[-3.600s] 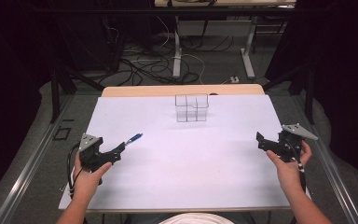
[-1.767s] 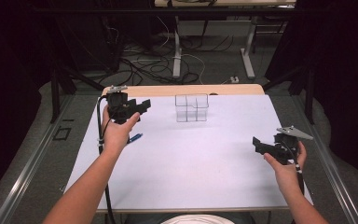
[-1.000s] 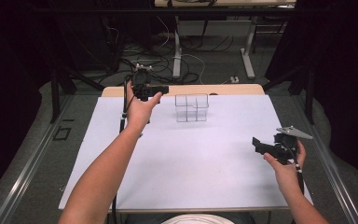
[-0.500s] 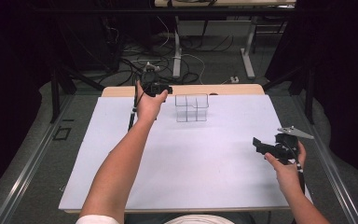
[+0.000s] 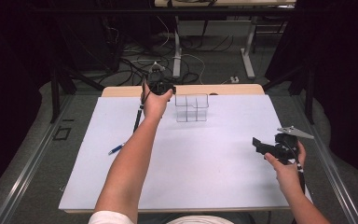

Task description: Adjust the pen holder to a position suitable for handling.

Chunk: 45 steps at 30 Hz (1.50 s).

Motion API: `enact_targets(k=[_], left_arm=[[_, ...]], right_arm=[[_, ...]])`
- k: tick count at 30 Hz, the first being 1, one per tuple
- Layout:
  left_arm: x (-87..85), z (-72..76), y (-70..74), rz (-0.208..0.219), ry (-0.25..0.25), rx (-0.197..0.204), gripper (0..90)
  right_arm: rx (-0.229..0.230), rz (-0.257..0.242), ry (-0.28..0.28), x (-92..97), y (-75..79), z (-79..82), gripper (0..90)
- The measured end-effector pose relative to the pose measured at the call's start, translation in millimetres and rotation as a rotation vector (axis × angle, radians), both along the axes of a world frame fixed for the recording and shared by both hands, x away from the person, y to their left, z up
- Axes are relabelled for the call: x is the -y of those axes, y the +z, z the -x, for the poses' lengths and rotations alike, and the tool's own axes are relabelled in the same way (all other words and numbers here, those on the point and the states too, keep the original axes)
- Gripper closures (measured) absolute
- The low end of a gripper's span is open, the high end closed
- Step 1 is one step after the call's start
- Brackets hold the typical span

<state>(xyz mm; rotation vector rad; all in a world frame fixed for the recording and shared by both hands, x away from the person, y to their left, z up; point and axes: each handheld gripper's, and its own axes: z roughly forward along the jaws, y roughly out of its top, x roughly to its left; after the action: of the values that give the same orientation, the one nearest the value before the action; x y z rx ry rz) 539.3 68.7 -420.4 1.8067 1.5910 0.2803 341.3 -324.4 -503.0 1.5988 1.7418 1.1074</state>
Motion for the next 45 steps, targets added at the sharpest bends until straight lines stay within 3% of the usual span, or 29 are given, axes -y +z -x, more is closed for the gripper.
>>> enact_targets(k=[4, 15, 27, 39, 45], left_arm=[[1.2, -6.0, -10.2, -0.005, 0.003, -0.040, 55.5], [8.0, -14.9, -27.9, -0.003, 0.007, -0.099, 59.3], [13.8, -16.5, -39.5, -0.019, 0.013, -0.121, 63.8], [17.2, -18.0, -44.9, 0.013, 0.015, -0.174, 71.2], [21.8, -16.1, -46.4, 0.018, 0.041, -0.178, 77.5]], right_arm=[[0.002, -0.002, -0.001, -0.7, -0.4, -1.0, 6.5], [-0.020, -0.018, 0.008, -1.5, -2.1, -2.2, 7.0], [-0.018, -0.018, 0.022, -2.1, -2.1, -2.5, 8.0], [-0.018, -0.018, 0.030, -1.8, -2.1, -1.9, 8.3], [-0.019, -0.019, 0.035, -1.8, -2.3, -2.2, 10.2]])
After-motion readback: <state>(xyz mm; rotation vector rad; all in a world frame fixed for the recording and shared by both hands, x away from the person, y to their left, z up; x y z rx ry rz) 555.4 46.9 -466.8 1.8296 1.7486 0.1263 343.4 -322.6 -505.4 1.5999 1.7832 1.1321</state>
